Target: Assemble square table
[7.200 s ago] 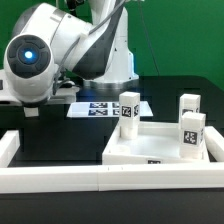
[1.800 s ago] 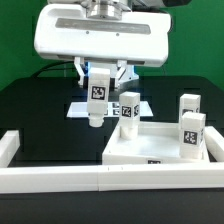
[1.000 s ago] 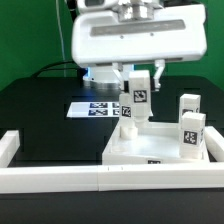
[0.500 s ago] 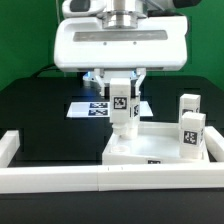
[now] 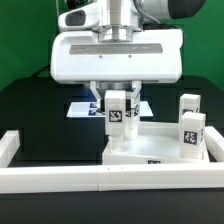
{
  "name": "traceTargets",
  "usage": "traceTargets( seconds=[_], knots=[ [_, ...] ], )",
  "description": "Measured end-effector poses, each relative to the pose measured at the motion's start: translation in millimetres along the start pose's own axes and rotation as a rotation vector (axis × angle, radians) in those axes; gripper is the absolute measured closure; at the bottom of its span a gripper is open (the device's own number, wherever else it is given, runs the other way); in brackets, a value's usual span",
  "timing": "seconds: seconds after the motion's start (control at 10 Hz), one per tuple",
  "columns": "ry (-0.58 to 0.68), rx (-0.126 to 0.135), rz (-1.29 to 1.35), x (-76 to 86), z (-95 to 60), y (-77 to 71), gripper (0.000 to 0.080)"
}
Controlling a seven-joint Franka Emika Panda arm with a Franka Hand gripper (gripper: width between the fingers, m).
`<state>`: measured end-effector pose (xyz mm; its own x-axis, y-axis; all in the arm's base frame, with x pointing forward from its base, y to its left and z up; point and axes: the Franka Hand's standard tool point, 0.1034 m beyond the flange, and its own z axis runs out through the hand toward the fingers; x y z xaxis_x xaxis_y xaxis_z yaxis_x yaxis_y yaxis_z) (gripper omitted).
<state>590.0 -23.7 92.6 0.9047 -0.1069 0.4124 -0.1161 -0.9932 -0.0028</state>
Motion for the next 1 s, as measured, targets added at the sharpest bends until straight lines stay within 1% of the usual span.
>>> traceTargets(
  seconds=[0.2,0.4,0.9,1.0],
  knots=[
    [0.009,0.004,0.008,-0.3,-0.3,-6.5,0.0512],
    [0.024,-0.004,0.009,-2.9,2.8,-9.2,0.0512],
    [0.015,-0.011,0.012,-7.8,8.2,-4.7,0.0512],
    [0.022,-0.018,0.011,-8.2,9.9,-3.3,0.0512]
  ],
)
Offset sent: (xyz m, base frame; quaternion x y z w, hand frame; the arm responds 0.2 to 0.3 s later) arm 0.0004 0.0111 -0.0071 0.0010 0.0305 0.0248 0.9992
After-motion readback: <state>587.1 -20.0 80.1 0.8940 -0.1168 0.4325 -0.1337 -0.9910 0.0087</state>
